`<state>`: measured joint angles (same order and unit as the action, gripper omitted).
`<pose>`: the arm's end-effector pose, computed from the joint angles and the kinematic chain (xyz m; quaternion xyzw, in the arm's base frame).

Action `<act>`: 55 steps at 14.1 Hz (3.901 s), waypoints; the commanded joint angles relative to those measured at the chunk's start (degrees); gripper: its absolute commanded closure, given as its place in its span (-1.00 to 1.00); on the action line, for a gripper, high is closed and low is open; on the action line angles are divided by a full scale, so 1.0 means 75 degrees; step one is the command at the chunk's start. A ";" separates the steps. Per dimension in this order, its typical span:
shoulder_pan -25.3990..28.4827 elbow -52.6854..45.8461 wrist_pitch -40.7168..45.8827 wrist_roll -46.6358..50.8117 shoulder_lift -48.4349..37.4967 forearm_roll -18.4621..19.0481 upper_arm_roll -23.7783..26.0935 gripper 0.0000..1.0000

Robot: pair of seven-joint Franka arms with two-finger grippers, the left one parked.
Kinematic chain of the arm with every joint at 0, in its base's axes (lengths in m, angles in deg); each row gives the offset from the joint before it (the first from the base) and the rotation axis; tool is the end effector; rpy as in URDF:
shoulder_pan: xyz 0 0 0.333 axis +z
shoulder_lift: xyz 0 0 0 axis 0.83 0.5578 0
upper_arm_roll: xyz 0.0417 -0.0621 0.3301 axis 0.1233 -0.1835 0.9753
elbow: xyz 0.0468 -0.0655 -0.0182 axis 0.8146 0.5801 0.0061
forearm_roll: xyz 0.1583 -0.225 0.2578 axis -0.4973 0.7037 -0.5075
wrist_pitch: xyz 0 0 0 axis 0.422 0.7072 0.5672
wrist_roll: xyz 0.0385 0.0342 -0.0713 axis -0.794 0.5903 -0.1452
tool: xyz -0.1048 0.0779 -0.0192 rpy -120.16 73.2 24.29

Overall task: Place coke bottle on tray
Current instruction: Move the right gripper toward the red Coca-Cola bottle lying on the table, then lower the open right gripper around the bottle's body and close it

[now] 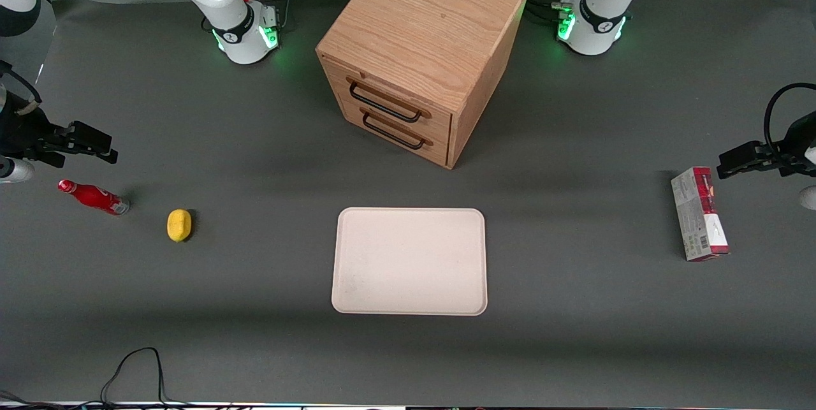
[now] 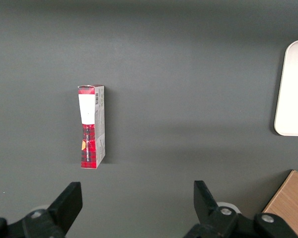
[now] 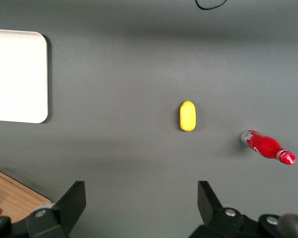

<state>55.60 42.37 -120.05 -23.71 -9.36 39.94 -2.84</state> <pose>0.5606 -0.0149 0.5998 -0.9999 -0.0138 0.0027 0.0066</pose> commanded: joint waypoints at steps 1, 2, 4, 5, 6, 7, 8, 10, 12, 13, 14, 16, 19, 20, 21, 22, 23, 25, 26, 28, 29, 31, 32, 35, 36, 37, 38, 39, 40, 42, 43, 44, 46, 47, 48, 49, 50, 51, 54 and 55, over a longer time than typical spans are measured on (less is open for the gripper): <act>0.0102 0.0002 0.0102 0.0144 -0.0091 0.0272 -0.0057 -1.00; 0.0102 -0.0033 0.0102 0.0121 -0.0056 0.0284 -0.0056 -1.00; 0.0056 -0.0034 0.0102 0.0051 -0.0044 0.0285 -0.0068 -1.00; -0.0049 -0.0033 0.0102 -0.0275 -0.0044 0.0401 -0.0138 -1.00; -0.0085 -0.0022 0.0090 -0.0626 -0.0033 0.0483 -0.0452 -1.00; -0.0109 -0.0045 0.0043 -0.0885 -0.0009 0.0507 -0.0849 -1.00; -0.0132 -0.0092 -0.0015 -0.1514 0.0037 0.0484 -0.1306 -1.00; -0.0132 -0.0313 -0.0167 -0.2582 0.0352 0.0402 -0.2255 -1.00; -0.0132 -0.0432 -0.0215 -0.3402 0.0564 0.0157 -0.2971 -1.00; -0.0144 -0.0432 -0.0296 -0.3790 0.0646 -0.0042 -0.3299 -1.00; -0.0144 -0.0420 -0.0413 -0.4153 0.0670 -0.0206 -0.3604 -1.00; -0.0191 -0.0315 -0.0414 -0.4589 0.0671 -0.0254 -0.3957 -1.00; -0.0226 0.0012 -0.0437 -0.4719 0.0565 -0.0266 -0.4123 -1.00; -0.0226 0.0222 -0.0519 -0.4685 0.0542 -0.0266 -0.4134 -1.00; -0.0203 0.0572 -0.0798 -0.4649 0.0495 -0.0278 -0.4146 -1.00; -0.0180 0.1017 -0.1184 -0.4614 0.0379 -0.0290 -0.4146 -1.00; -0.0133 0.1497 -0.1547 -0.4591 0.0308 -0.0417 -0.4146 -1.00; -0.0121 0.2085 -0.2169 -0.4590 0.0272 -0.0536 -0.4146 -1.00; -0.0121 0.2343 -0.2555 -0.4590 0.0284 -0.0547 -0.4135 -1.00; 0.0007 0.2836 -0.3259 -0.4590 0.0330 -0.0559 -0.4123 -1.00; 0.0031 0.2954 -0.3471 -0.4602 0.0365 -0.0640 -0.4123 -1.00; 0.0020 0.3235 -0.3869 -0.4695 0.0459 -0.0770 -0.4123 -1.00; 0.0020 0.3306 -0.4033 -0.4707 0.0541 -0.0770 -0.4123 -1.00; 0.0008 0.3318 -0.4362 -0.4928 0.0892 -0.0840 -0.4088 -1.00; 0.0008 0.3318 -0.4456 -0.5220 0.1032 -0.1154 -0.4099 -1.00; -0.0003 0.3307 -0.4550 -0.5490 0.1219 -0.1459 -0.4111 -1.00; -0.0003 0.3306 -0.4690 -0.5702 0.1384 -0.1624 -0.4111 -1.00; -0.0003 0.3306 -0.4831 -0.5762 0.1525 -0.1730 -0.4111 -1.00; -0.0015 0.3306 -0.4902 -0.5844 0.1630 -0.1754 -0.4111 -1.00; -0.0015 0.3307 -0.5112 -0.5996 0.1806 -0.1755 -0.4100 -1.00; -0.0015 0.3306 -0.5183 -0.6043 0.1877 -0.1789 -0.4099 -1.00; -0.0015 0.3318 -0.5218 -0.6136 0.1924 -0.1871 -0.4099 -1.00; -0.0003 0.3307 -0.5219 -0.6266 0.2029 -0.2094 -0.4099 -1.00; -0.0003 0.3306 -0.5219 -0.6301 0.2041 -0.2094 -0.4099 -1.00; -0.0003 0.3306 -0.5219 -0.6301 0.2053 -0.2094 -0.4099 -1.00; 0.0008 0.3295 -0.5219 -0.6301 0.2065 -0.2094 -0.4099 -1.00; -0.0003 0.3295 -0.5219 -0.6301 0.2077 -0.2094 -0.4099 -1.00; 0.0008 0.3295 -0.5219 -0.6301 0.2077 -0.2094 -0.4099 -0.73; 0.0008 0.3295 -0.5184 -0.6301 0.2077 -0.2094 -0.4099 0.28; 0.0008 0.3295 -0.5172 -0.6301 0.2065 -0.2094 -0.4099 0.33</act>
<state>55.44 67.33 -158.42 -68.74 5.80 26.30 -33.29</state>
